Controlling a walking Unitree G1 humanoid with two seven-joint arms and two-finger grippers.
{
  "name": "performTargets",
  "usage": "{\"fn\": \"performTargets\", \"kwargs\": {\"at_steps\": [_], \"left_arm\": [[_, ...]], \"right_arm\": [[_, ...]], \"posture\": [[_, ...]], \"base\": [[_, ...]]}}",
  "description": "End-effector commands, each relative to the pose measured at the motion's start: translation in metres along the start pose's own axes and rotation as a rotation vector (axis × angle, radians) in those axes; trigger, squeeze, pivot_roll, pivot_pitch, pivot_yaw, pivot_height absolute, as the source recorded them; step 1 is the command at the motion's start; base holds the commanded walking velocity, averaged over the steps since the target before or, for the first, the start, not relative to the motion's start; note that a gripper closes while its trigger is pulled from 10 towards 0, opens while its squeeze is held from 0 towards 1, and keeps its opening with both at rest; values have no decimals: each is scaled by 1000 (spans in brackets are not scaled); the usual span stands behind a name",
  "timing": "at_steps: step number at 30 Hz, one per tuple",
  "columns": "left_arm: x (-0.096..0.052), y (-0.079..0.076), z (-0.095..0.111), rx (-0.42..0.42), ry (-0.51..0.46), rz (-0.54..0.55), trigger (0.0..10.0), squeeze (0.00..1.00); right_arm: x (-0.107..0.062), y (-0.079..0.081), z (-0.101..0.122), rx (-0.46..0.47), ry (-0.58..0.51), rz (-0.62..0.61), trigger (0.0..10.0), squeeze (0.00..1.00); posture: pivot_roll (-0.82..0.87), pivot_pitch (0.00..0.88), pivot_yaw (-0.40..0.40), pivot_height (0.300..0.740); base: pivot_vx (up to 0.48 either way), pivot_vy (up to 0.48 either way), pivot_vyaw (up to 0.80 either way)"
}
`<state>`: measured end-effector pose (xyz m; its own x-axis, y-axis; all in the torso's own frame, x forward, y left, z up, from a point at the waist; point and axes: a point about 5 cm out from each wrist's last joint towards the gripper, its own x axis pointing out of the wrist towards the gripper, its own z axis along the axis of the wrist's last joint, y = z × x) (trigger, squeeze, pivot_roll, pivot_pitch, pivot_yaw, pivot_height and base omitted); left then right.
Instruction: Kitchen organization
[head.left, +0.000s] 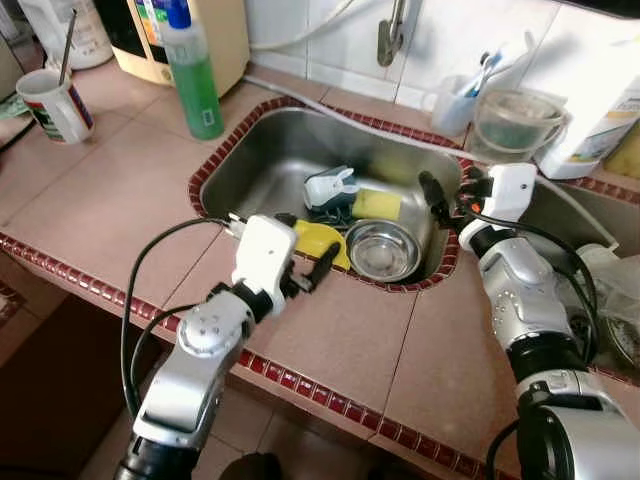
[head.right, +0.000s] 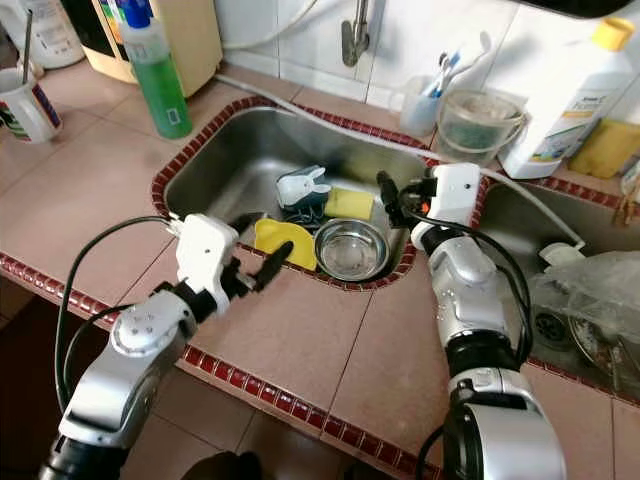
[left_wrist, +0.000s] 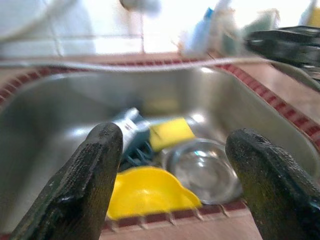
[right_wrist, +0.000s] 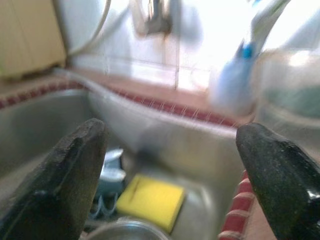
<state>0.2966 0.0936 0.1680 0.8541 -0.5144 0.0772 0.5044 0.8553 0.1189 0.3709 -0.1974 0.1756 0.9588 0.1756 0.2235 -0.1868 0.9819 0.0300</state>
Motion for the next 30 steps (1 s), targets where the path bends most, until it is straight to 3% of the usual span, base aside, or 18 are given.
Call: {"fn": "performTargets", "kwargs": {"at_steps": [1,13,28,29,30], "left_arm": [[1,3,-2,-6,-6,23,10000,0],[10,15,-10,-37,-37,84,10000,0],[8,18,-22,-66,-24,80,10000,0],[7,19,-22,-73,-26,79,10000,0],[6,19,-23,-74,-24,81,10000,0]], "right_arm": [[-3,-3,5,7,-36,-30,10000,1000],[-31,3,10,-19,-127,-102,10000,1000],[-58,5,9,-28,-131,-171,10000,1000],[-60,5,10,-35,-137,-169,10000,659],[-61,7,10,-40,-139,-162,10000,0]], "posture": [[44,27,-26,740],[34,0,-11,740],[28,0,-2,740],[28,0,-2,740],[26,0,1,740]], "base": [[0,0,0],[0,0,0],[0,0,0],[0,0,0],[0,0,0]]}}
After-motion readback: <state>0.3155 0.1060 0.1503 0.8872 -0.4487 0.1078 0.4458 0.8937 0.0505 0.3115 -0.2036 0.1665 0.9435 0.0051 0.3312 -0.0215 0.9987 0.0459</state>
